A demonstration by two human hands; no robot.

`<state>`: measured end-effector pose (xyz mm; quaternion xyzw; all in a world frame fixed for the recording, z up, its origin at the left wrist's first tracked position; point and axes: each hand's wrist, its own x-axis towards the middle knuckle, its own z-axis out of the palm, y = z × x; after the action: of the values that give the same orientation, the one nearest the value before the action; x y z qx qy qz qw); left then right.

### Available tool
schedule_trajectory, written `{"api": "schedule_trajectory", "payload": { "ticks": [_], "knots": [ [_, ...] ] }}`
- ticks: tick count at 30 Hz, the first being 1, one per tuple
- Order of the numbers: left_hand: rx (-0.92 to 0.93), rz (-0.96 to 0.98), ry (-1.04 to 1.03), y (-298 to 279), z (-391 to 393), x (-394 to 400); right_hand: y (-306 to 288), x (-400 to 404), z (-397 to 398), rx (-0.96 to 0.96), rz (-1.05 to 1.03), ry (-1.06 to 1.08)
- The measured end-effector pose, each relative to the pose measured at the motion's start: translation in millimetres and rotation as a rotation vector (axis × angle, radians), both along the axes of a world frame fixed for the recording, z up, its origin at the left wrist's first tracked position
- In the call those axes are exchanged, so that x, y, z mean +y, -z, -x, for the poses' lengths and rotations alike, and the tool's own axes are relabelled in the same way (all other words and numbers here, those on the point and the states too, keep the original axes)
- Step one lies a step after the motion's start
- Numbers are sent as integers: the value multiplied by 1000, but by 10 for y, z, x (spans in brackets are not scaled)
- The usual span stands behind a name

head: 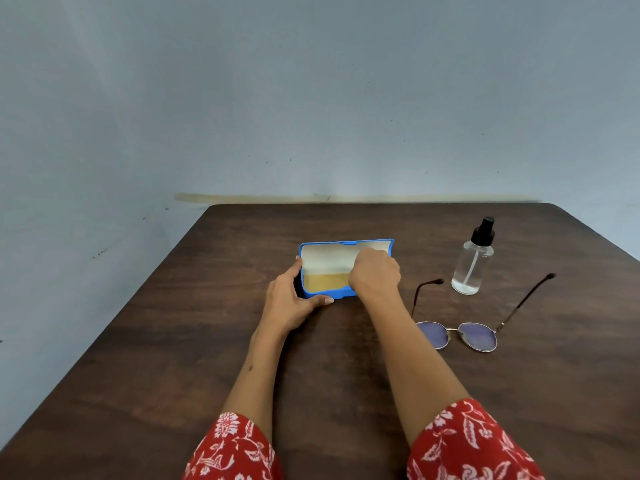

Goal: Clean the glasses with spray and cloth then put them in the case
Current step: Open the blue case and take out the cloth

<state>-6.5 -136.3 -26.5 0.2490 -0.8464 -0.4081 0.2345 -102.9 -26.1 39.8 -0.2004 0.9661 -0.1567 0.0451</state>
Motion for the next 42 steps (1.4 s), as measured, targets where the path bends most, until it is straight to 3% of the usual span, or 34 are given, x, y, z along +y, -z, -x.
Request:
{"api": "schedule_trajectory", "payload": {
  "ticks": [14,23,30,42],
  "knots": [
    [38,13,-18,17,2,19,-34,-8,69,-86,56,57],
    [39,20,-20,19,16,1,31,29,6,42,64,54],
    [56,14,-19,22,17,1,-11,60,-55,8,44,37],
    [-4,-15,11,31,26,-19,-434,172,-222,23,344,13]
  ]
}}
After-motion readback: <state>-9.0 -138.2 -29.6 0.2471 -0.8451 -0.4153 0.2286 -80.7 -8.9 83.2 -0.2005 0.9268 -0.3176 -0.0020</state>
